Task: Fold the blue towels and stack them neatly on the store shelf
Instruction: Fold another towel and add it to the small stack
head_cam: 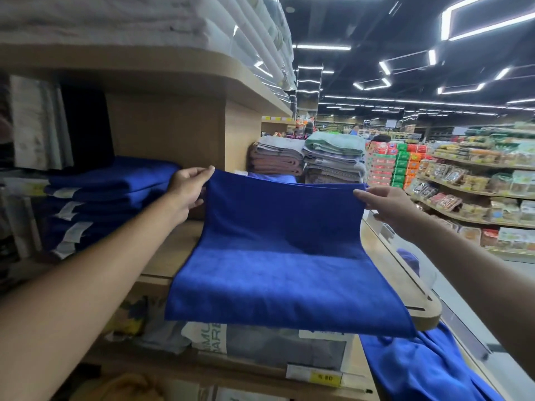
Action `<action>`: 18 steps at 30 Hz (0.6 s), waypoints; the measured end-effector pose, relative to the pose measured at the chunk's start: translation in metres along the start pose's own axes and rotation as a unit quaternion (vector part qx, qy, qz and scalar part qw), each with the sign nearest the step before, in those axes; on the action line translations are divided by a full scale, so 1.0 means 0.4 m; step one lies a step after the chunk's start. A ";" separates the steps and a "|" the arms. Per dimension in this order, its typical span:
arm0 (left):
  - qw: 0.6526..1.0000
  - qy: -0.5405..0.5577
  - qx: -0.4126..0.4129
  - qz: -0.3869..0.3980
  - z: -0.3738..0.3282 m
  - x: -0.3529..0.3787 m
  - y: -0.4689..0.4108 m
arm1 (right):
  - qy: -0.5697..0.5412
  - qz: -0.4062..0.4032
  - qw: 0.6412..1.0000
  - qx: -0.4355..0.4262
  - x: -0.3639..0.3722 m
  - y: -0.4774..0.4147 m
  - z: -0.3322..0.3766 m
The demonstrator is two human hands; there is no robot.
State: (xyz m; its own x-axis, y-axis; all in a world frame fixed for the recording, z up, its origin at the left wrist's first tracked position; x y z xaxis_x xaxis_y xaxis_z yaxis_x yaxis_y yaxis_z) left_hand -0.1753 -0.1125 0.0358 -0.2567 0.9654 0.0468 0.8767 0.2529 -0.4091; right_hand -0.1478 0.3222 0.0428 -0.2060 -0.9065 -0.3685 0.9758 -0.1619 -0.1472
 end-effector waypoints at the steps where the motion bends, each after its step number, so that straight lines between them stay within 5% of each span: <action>1: 1.000 0.004 0.009 0.007 -0.010 -0.007 0.016 | -0.005 0.008 1.000 -0.012 -0.006 0.025 -0.002; 8: 0.991 0.040 0.106 0.068 -0.125 -0.082 0.155 | -0.001 -0.006 0.994 -0.111 -0.075 0.214 0.051; 11: 0.978 0.033 0.151 0.143 -0.148 -0.138 0.254 | 0.027 0.046 0.984 -0.169 -0.090 0.317 0.059; 15: 0.939 -0.119 0.176 0.271 -0.111 -0.184 0.392 | 0.218 0.179 0.936 -0.211 -0.057 0.440 0.009; 18: 0.925 -0.219 0.198 0.239 -0.093 -0.172 0.415 | 0.268 0.180 0.927 -0.189 -0.021 0.472 0.005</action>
State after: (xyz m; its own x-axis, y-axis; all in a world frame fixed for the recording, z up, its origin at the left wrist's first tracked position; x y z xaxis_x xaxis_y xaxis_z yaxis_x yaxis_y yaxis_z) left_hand 0.0030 -0.1345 -0.0015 -0.0939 0.8200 -0.5647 0.7377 -0.3236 -0.5925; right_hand 0.0385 0.2984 0.0198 0.0228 -0.5345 -0.8449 0.9137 0.3542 -0.1994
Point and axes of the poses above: each hand's wrist, its own y-axis away from the middle knuckle, its own x-axis out of the palm, z = x × y, the point moved 6 cm from there along -y, towards the middle knuckle, and after that the axes turned 10 degrees about x, right-handed, at the moved point
